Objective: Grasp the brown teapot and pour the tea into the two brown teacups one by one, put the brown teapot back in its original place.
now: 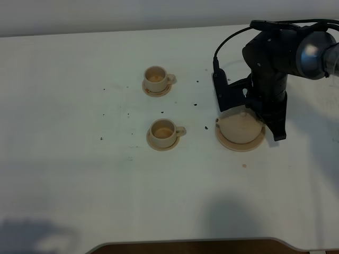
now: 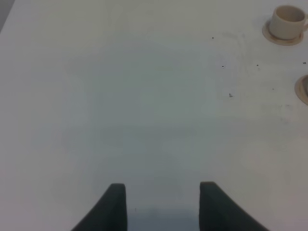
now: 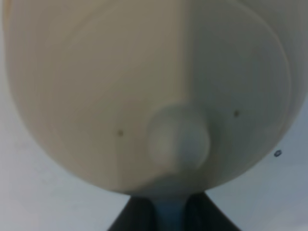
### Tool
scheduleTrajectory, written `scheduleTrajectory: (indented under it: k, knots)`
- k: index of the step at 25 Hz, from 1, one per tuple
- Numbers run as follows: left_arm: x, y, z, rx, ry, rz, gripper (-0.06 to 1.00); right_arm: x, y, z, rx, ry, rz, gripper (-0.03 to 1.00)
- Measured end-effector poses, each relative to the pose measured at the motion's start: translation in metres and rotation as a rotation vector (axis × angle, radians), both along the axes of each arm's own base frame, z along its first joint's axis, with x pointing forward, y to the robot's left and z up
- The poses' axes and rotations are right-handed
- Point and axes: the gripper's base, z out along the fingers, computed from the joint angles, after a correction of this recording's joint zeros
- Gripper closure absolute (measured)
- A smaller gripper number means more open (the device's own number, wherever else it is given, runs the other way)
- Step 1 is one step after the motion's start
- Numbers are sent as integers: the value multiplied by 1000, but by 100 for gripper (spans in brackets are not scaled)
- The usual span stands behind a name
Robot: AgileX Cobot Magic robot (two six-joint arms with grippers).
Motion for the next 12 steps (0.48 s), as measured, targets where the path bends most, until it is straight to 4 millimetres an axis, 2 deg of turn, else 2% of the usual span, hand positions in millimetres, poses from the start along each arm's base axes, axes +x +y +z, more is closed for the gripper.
scheduleTrajectory:
  k: [7,12]
  knots:
    - [0,0,0,0,0,0,58,3,6,13,39,31,-63,84]
    - [0,0,0,0,0,0,58,2,7,14,51,48,-80,84]
